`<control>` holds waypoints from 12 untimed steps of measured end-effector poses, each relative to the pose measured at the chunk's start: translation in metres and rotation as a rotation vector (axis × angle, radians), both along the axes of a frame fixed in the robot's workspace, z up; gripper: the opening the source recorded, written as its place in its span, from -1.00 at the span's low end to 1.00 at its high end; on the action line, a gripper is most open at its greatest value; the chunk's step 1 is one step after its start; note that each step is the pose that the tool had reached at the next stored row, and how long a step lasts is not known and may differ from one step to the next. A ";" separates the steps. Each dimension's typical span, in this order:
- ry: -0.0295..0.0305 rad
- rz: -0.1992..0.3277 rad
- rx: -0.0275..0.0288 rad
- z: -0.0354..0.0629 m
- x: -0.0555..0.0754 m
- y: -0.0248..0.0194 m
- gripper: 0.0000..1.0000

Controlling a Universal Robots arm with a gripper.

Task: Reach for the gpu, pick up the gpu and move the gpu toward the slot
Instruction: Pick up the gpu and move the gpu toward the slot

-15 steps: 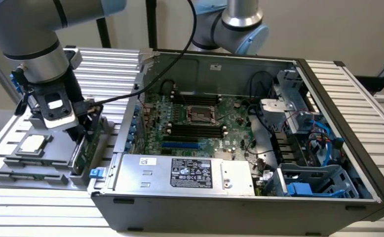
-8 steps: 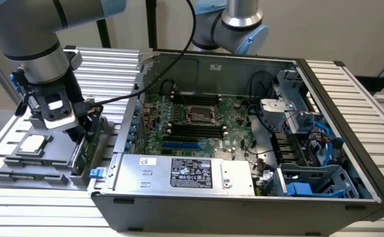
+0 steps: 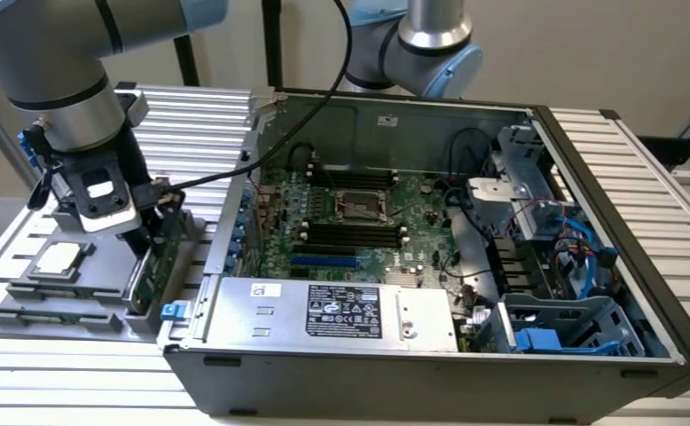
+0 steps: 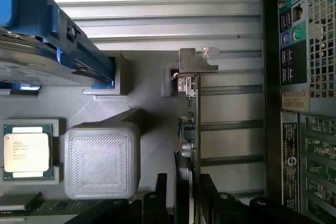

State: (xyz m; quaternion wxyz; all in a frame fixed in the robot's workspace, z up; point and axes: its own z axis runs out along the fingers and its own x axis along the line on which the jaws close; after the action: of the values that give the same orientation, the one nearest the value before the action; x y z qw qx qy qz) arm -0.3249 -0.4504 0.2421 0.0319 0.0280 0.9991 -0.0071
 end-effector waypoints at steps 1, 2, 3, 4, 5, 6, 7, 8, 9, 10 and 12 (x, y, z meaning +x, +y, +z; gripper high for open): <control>-0.0001 0.000 0.0001 -0.0001 0.000 0.0001 -0.34; -0.0004 0.000 0.0003 -0.0003 0.000 0.0001 -0.34; -0.0003 0.000 0.0003 -0.0003 0.001 0.0000 -0.34; -0.0002 0.000 0.0001 -0.0002 0.001 0.0000 -0.34; -0.0001 0.000 0.0000 -0.0001 0.001 0.0000 -0.34; 0.0001 0.000 0.0000 -0.0001 0.001 0.0000 -0.39; 0.0001 0.000 -0.0001 -0.0001 0.001 0.0000 -0.39; 0.0001 0.000 -0.0001 -0.0001 0.001 0.0000 -0.39; 0.0000 0.000 0.0000 -0.0001 0.001 0.0000 -0.48; -0.0001 0.000 0.0000 -0.0001 0.001 0.0000 -0.48; -0.0001 0.000 0.0000 -0.0001 0.001 0.0000 -0.48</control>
State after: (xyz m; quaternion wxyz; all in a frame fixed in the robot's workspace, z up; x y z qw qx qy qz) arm -0.3236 -0.4504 0.2420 0.0320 0.0280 0.9991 -0.0071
